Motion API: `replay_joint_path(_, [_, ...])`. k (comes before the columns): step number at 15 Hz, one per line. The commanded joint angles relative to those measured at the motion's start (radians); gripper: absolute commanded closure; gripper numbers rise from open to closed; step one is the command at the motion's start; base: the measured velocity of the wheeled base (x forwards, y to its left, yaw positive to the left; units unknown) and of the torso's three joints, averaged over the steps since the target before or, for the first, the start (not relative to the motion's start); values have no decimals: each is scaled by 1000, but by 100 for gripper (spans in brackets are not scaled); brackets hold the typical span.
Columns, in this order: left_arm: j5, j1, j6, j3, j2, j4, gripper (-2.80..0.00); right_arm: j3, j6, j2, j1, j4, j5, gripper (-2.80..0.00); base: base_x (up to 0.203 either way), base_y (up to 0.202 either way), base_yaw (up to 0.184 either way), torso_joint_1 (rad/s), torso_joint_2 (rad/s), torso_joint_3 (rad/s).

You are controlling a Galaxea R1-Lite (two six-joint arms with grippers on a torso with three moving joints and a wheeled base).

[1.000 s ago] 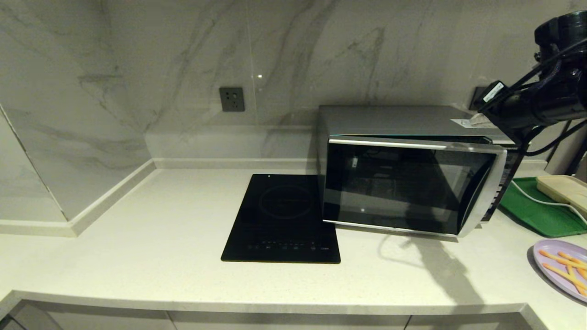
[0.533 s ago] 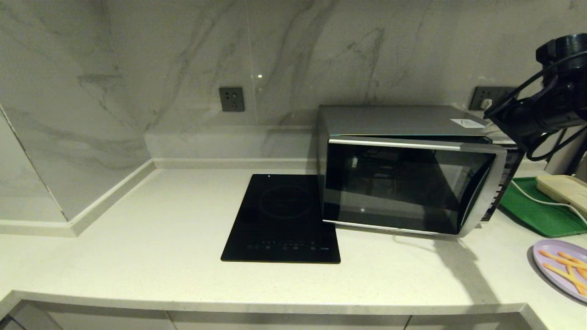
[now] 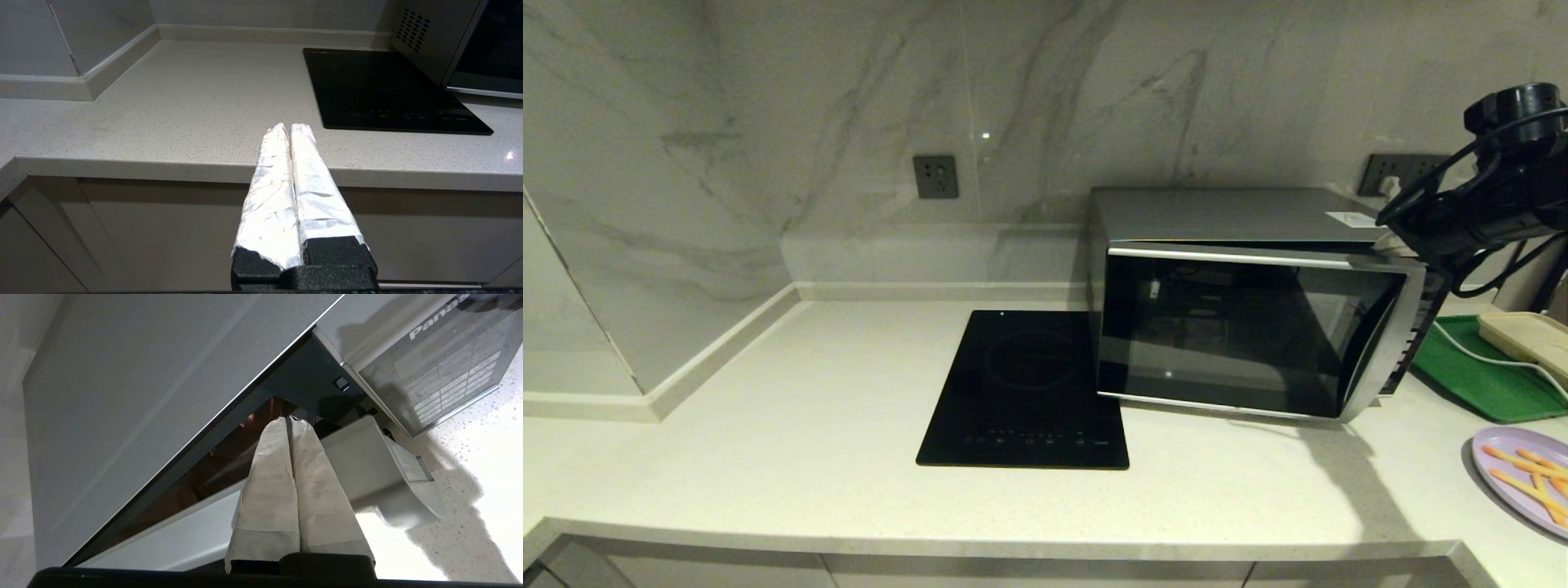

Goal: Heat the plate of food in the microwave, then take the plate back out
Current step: Open the microwave oven

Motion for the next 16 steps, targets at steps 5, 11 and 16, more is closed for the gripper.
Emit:
replay_joint_path(5, [0, 1, -1, 0, 0, -1, 0, -5, -6, 20, -16, 2, 17, 0, 0, 0, 0, 0, 0, 0])
replay_joint_path(11, [0, 1, -1, 0, -1, -1, 0, 7, -15, -97, -18, 135, 26, 0, 0, 0, 0, 0, 0, 0])
replay_joint_path(16, [0, 1, -1, 0, 0, -1, 0, 6, -92, -408, -29, 385, 163, 0, 0, 0, 0, 0, 0, 0])
